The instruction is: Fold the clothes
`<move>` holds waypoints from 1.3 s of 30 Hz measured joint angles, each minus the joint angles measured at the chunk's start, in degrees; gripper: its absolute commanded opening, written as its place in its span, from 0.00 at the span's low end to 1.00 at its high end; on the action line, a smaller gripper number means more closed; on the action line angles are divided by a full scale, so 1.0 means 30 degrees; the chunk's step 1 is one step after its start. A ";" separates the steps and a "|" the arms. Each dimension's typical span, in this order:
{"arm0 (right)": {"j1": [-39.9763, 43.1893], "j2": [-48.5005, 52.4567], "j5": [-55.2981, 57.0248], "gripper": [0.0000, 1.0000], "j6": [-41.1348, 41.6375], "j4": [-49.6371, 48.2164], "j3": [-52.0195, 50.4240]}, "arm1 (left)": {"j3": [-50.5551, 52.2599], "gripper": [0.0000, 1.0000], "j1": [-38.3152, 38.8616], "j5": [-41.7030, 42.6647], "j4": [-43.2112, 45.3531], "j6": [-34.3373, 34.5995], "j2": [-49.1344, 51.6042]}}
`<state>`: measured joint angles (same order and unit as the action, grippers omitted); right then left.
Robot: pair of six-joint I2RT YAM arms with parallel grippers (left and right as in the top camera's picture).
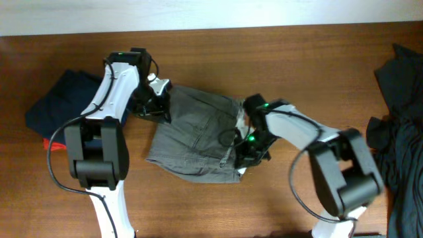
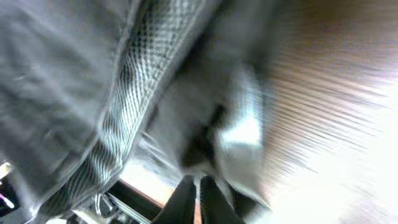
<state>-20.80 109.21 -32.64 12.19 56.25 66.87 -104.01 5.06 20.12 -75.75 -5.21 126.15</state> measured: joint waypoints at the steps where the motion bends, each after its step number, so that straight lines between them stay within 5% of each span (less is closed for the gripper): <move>1: 0.0372 -0.0437 0.0189 0.21 -0.0182 0.0182 0.0000 | -0.0007 0.59 -0.0233 0.0168 0.0182 0.0029 0.0000; 4: 0.1231 -0.1574 0.0546 0.48 -0.0940 0.0495 0.0000 | -0.0015 0.82 -0.0787 0.0503 0.0437 0.0000 0.0000; 6: 0.1705 -0.2302 0.0714 0.56 -0.1457 0.0678 0.0000 | -0.0015 0.98 -0.0969 0.0634 0.0503 0.0022 0.0000; 14: 0.2302 -0.4386 0.0954 0.58 -0.2186 0.0823 0.0000 | -0.0189 0.98 -0.0889 0.1064 0.1158 0.0022 0.1377; 17: 0.2302 -0.4677 0.0947 0.58 -0.2237 0.0845 0.0007 | -0.0408 0.90 -0.0918 0.1880 0.0867 -0.0087 0.2455; 21: 0.2317 -0.4728 0.0954 0.57 -0.2280 0.1056 0.0000 | -0.0539 0.62 -0.0918 0.3963 0.1027 -0.0947 0.2943; 24: 0.2317 -0.4728 0.0962 0.57 -0.2288 0.1122 0.0000 | -0.0517 0.20 -0.0787 0.5129 0.1071 -0.1836 0.3366; 26: 0.2317 -0.4728 0.0962 0.57 -0.2295 0.1122 0.0000 | -0.0510 0.01 -0.0678 0.5530 0.1056 -0.2076 0.3606; 39: 0.2317 -0.4728 0.0962 0.56 -0.2288 0.1180 0.0000 | -0.2120 0.01 -0.0831 0.6346 -0.1399 -0.2871 0.2251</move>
<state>-13.85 95.02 -29.76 5.32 59.79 66.87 -110.37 2.57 39.16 -79.94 -13.82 132.90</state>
